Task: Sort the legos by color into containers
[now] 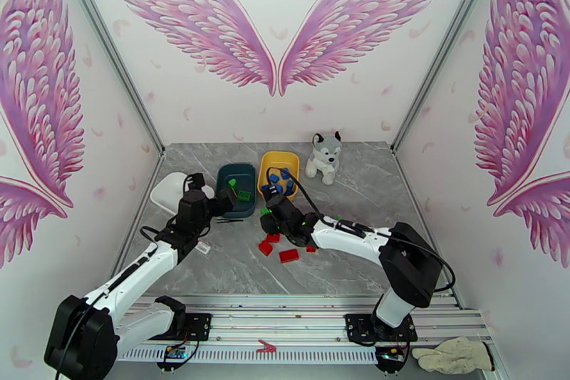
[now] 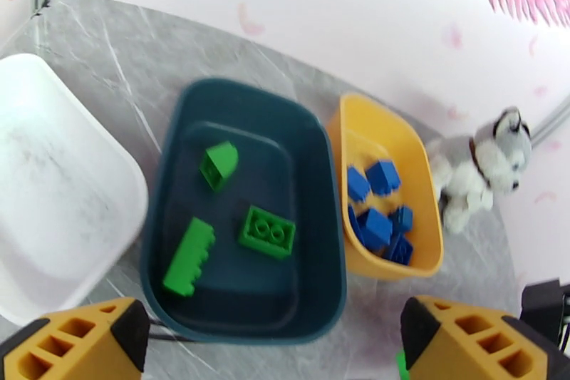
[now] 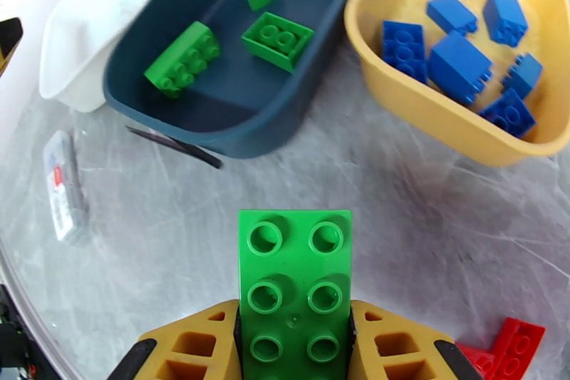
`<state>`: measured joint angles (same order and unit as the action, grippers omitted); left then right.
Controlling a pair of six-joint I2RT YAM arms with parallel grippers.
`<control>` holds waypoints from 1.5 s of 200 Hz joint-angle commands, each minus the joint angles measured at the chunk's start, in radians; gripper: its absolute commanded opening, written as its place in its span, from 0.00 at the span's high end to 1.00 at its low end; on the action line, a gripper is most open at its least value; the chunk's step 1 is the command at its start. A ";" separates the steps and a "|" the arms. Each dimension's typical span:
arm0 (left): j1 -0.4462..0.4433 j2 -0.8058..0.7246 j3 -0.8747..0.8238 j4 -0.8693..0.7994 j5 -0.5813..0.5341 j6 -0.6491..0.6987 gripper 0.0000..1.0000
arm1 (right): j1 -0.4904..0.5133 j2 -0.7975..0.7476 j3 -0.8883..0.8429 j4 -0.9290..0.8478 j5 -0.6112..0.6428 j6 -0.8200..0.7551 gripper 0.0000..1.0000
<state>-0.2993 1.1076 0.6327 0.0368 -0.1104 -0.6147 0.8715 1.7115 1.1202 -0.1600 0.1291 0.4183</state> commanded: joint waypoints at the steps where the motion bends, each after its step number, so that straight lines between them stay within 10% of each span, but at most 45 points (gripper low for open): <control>1: 0.070 0.005 0.003 0.046 0.098 -0.043 0.01 | 0.004 0.064 0.113 0.031 -0.043 0.019 0.80; 72: 0.148 -0.119 -0.194 0.078 0.141 -0.090 0.01 | -0.004 0.337 0.492 -0.050 -0.052 0.031 0.75; 134: 0.146 -0.298 -0.259 -0.053 0.144 -0.048 0.01 | -0.008 0.484 0.729 -0.167 -0.094 0.016 0.41; 225: -0.199 -0.274 -0.276 -0.037 -0.080 -0.029 0.01 | -0.011 0.022 0.164 -0.041 0.094 0.009 0.23; 300: -0.497 0.183 -0.088 0.142 -0.188 -0.004 0.01 | -0.116 -0.357 -0.322 -0.072 0.265 0.134 0.09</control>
<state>-0.7338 1.1828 0.4503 0.0811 -0.2466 -0.6456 0.7902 1.4574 0.9058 -0.1978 0.2890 0.4835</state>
